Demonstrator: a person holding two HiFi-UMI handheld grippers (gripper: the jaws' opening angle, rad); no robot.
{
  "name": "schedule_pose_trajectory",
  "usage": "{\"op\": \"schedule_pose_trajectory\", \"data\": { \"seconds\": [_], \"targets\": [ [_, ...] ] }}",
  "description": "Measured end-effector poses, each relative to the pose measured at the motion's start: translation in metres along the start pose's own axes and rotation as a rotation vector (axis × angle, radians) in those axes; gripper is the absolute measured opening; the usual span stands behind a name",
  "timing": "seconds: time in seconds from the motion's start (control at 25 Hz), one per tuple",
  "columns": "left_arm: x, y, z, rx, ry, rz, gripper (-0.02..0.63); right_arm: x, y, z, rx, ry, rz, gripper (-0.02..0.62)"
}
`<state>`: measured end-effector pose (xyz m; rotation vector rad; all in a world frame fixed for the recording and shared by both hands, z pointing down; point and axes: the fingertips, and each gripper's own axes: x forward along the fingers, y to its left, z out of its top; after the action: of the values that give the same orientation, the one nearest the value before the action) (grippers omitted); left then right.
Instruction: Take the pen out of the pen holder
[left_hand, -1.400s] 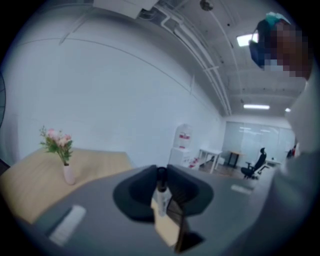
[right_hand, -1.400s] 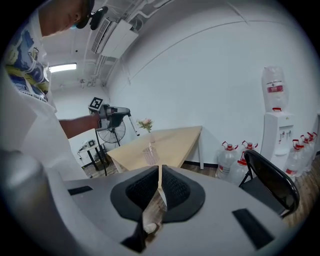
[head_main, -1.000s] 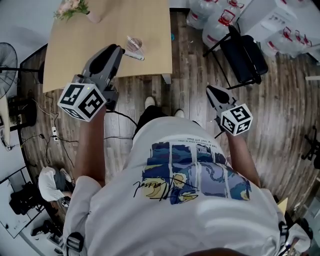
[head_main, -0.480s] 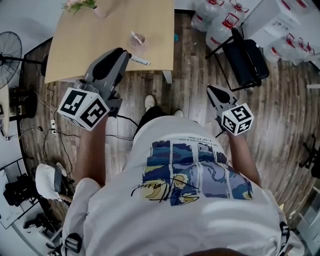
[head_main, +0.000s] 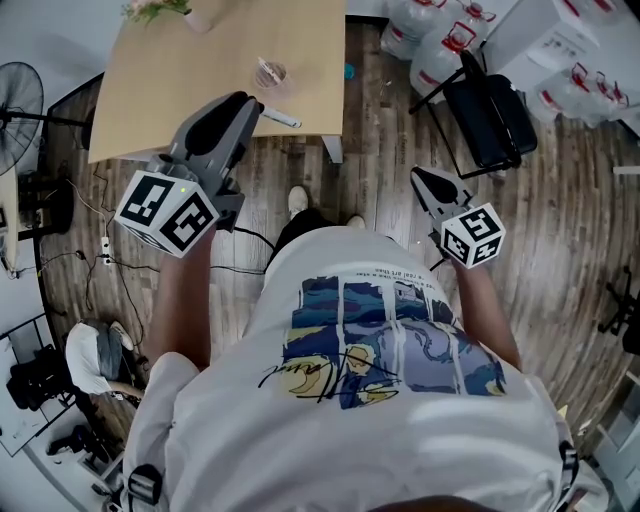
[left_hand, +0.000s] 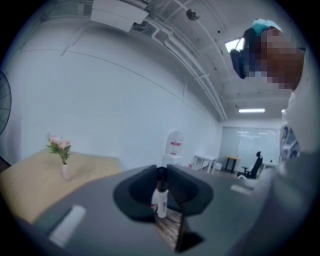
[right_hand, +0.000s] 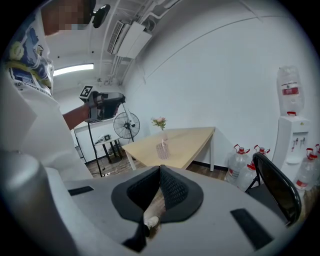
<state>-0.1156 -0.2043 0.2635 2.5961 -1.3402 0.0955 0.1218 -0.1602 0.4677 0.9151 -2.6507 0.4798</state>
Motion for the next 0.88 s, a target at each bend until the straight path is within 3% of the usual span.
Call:
{"op": "schedule_pose_trajectory", "data": {
  "seconds": [0.88],
  "targets": [
    [0.0055,0.0026,-0.0085,-0.027,0.009,-0.017,0.069,0.0072,-0.0009,-0.0016,-0.021,0.002,0.004,0.008]
  ]
}}
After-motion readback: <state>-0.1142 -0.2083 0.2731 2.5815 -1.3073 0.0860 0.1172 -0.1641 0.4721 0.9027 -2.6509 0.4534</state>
